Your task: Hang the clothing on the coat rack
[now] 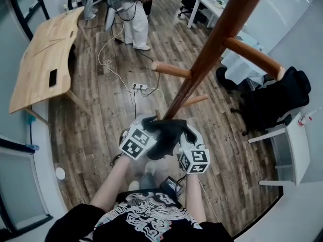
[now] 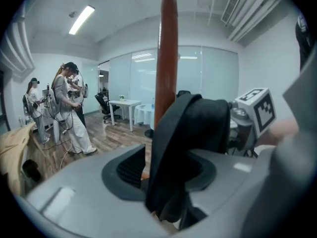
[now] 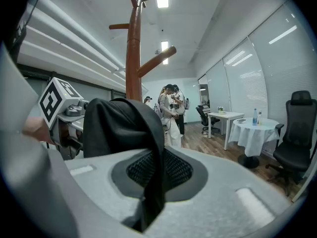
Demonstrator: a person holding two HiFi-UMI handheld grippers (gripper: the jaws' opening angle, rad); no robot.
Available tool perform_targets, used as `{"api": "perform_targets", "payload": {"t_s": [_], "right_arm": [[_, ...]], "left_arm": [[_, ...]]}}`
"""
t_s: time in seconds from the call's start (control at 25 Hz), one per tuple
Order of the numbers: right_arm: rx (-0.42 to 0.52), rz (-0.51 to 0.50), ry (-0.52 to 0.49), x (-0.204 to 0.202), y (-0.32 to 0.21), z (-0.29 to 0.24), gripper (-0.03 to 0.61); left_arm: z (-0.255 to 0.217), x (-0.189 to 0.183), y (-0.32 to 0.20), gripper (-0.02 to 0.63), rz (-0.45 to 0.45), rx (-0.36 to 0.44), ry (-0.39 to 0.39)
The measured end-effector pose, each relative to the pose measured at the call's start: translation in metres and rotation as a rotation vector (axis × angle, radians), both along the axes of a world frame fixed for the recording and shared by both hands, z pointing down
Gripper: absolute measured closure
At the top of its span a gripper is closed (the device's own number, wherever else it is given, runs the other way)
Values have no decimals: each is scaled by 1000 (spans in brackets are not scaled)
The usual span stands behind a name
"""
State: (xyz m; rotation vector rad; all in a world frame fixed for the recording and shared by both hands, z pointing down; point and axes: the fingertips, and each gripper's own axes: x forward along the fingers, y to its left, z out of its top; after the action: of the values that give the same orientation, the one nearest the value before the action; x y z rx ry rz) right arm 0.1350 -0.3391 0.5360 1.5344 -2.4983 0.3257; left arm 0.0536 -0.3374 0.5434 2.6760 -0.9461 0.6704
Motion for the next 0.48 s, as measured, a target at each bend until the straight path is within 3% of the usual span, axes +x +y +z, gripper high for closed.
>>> {"api": "perform_targets", "payload": {"t_s": [0.48], "right_arm": [[-13, 14, -13, 2, 8, 3, 509]], "left_arm": [[12, -2, 14, 420, 19, -32, -13]]}}
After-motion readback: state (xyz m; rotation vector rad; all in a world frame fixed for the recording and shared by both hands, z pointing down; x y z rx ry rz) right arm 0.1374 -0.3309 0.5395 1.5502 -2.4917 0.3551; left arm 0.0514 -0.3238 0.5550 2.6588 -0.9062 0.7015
